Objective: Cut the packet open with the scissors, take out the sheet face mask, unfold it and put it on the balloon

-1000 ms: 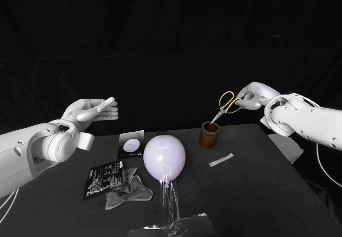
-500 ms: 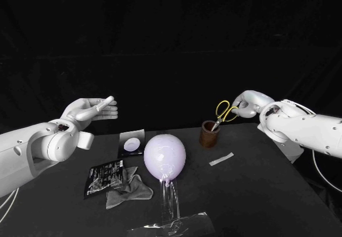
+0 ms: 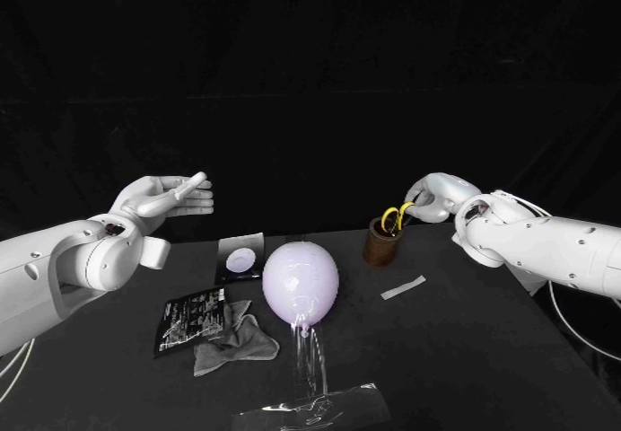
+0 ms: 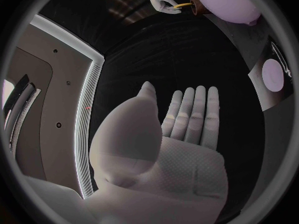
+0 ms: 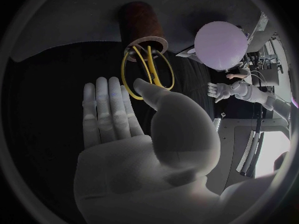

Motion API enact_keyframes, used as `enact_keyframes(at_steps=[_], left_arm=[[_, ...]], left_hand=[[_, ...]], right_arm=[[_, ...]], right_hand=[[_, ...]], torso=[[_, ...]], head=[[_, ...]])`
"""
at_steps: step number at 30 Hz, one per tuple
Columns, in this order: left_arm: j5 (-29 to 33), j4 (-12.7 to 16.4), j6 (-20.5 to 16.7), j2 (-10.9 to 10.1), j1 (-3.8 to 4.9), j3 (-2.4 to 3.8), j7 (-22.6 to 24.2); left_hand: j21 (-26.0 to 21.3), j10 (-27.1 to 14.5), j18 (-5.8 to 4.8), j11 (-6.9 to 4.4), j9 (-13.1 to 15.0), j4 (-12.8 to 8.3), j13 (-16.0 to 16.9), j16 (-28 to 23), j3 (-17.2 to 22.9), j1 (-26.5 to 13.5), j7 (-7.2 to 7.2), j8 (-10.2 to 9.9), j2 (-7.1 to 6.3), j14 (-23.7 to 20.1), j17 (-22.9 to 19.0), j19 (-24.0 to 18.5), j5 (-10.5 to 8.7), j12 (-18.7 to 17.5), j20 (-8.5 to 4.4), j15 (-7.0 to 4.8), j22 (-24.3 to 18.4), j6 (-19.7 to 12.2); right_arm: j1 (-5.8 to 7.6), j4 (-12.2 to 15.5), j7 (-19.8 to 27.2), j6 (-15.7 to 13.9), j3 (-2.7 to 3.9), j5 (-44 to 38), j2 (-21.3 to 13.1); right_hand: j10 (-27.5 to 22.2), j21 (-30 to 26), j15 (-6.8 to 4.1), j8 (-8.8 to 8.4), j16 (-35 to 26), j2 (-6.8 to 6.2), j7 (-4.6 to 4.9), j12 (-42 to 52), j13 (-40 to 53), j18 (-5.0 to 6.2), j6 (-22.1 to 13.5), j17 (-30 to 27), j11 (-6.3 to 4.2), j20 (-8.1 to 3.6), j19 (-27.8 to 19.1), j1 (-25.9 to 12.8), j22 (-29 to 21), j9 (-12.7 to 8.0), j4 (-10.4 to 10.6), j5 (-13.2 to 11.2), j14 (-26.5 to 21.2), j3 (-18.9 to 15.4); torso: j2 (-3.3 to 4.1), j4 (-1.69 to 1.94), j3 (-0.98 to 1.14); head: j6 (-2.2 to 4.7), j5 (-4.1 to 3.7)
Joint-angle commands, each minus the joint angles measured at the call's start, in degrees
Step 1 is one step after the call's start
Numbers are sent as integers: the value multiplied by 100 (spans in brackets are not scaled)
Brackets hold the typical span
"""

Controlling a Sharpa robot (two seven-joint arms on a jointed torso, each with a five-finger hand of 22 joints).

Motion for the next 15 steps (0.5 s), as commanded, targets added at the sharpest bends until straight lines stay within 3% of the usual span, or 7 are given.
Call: enact_keyframes(at_steps=[1, 5, 15], left_arm=[[44, -1, 22, 10, 0, 6, 89], [45, -9, 33, 9, -7, 4, 84], [43, -34, 87, 0, -13, 0, 87]], left_hand=[[33, 53, 39, 6, -5, -3, 3, 30, -31, 59, 315, 14, 8, 54, -4, 28, -10, 34, -9, -4, 5, 47], [34, 54, 40, 6, -6, 0, 2, 31, -35, 58, 315, 14, 11, 54, -4, 29, -11, 34, -9, -4, 5, 48], [35, 55, 40, 6, -7, 1, 2, 32, -38, 58, 315, 14, 12, 54, -5, 30, -11, 34, -9, -4, 5, 49]], right_arm=[[-9, 37, 153, -38, 2, 194, 21], [-18, 77, 169, 36, 2, 247, 26], [-22, 182, 242, -90, 2, 477, -72]], right_hand=[[-228, -115, 71, -110, -117, -136, 85, -6, -8, 57, -119, -36, 82, 95, 36, -14, -121, -59, 99, 96, -155, -97], [-510, -345, 152, -286, -286, -242, 173, 18, 2, 114, -196, -92, 168, 210, 161, 112, -413, -171, 299, 208, -295, -506], [-931, -585, 241, -514, -528, -117, 248, 24, 3, 104, -302, -231, 267, 277, 349, 501, -763, -339, 597, 269, -509, -1321]], torso=[[-6, -4, 0], [-8, -3, 4], [-10, -12, 9]], head=[[-6, 9], [-17, 9], [-17, 9]])
